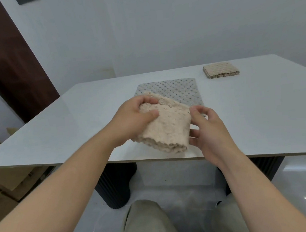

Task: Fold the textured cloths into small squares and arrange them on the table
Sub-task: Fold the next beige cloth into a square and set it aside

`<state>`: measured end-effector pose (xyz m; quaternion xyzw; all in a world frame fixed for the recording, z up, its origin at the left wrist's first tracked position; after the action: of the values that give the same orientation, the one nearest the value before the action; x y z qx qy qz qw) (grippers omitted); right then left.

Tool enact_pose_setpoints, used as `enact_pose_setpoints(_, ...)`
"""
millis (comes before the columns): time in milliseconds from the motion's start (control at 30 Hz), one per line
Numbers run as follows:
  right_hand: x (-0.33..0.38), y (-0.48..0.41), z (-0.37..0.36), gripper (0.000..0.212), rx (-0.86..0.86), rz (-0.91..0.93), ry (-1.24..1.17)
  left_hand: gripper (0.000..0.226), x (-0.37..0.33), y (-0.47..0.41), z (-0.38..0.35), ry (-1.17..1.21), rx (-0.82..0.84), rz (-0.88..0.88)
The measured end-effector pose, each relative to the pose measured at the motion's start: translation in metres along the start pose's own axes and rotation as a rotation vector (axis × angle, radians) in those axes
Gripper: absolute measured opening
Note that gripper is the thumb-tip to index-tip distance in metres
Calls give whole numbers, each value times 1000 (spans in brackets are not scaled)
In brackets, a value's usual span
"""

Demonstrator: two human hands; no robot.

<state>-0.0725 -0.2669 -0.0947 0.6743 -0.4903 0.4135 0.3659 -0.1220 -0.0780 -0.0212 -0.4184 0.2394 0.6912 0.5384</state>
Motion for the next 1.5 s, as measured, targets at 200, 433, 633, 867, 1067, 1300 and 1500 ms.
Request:
enact_pose_setpoints(200,-5,7,-5,41,83,9,-113,8,6,-27,3,260,-96,267)
enact_pose_setpoints(433,-4,3,-4,42,-1,171,141,19,6,-28,-6,291,-140,303)
enact_pose_setpoints(633,-8,3,-4,35,-82,190,222,31,5,-23,-18,321,-139,277)
enact_pose_setpoints(867,-14,-3,5,39,-168,158,255,32,6,-13,-25,292,-112,250)
enact_pose_setpoints(1067,-3,1,5,45,-114,183,187,33,11,-7,-9,318,-118,283)
enact_pose_setpoints(1300,-8,3,3,32,-78,104,125,38,9,-7,-1,390,-155,225)
enact_pose_setpoints(1500,-28,5,-2,35,47,-59,129,40,0,-9,-2,291,-102,44)
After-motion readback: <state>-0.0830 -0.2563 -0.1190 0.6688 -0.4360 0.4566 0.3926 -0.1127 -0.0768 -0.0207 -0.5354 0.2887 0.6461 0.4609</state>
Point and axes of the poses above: each hand's wrist, its own y-axis away from the middle knuckle, its own z-axis out of the back of the hand, x = y × z, the point moved 7 cm from there along -y, towards the middle knuckle, and after that the axes turned 3 degrees about -x, right-handed, at the moved point
